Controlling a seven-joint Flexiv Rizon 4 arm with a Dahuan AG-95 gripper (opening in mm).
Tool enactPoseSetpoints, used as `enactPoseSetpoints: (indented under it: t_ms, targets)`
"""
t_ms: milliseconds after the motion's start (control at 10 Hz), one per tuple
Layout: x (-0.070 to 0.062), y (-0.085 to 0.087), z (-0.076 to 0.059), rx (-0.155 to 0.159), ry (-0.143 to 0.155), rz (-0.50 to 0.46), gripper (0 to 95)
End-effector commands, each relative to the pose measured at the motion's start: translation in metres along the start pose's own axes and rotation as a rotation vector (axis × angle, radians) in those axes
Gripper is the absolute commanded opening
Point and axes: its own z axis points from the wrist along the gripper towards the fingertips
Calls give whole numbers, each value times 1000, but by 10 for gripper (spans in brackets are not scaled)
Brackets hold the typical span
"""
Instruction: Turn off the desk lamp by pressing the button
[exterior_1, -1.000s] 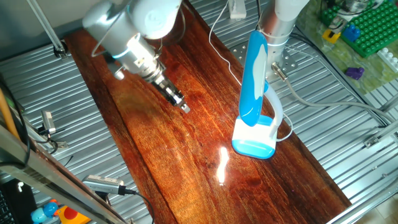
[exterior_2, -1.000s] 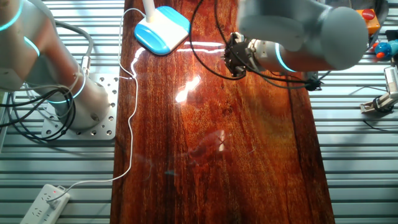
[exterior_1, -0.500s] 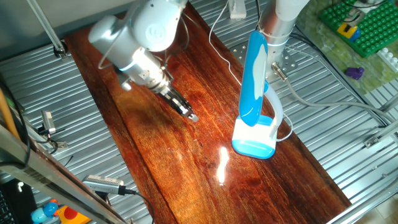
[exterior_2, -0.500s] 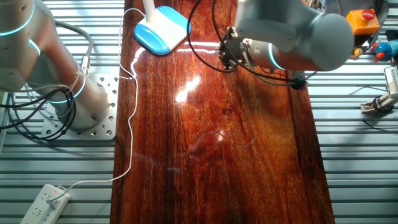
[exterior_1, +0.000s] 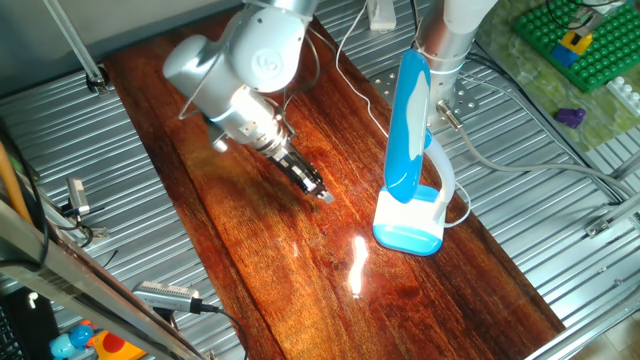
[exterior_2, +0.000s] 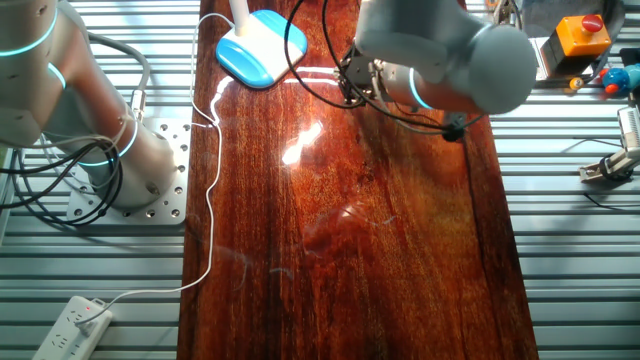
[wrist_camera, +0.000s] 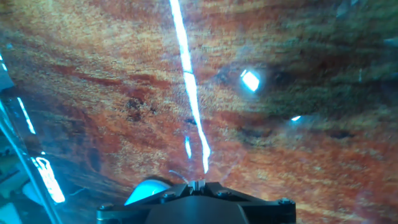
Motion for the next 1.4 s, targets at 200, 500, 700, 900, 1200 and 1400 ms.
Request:
enactPoseSetpoints:
  t_ms: [200, 500, 700, 900, 1200, 1400]
  targets:
    - [4, 0, 5, -56, 19, 20, 0]
    - [5, 0, 5, -35, 17, 9, 0]
    - [5, -1, 6, -14, 20, 3, 0]
    - [7, -3, 6, -5, 7, -1, 0]
    - [7, -3, 6, 15, -4, -6, 0]
    - [7, -3, 6, 21, 17, -51, 0]
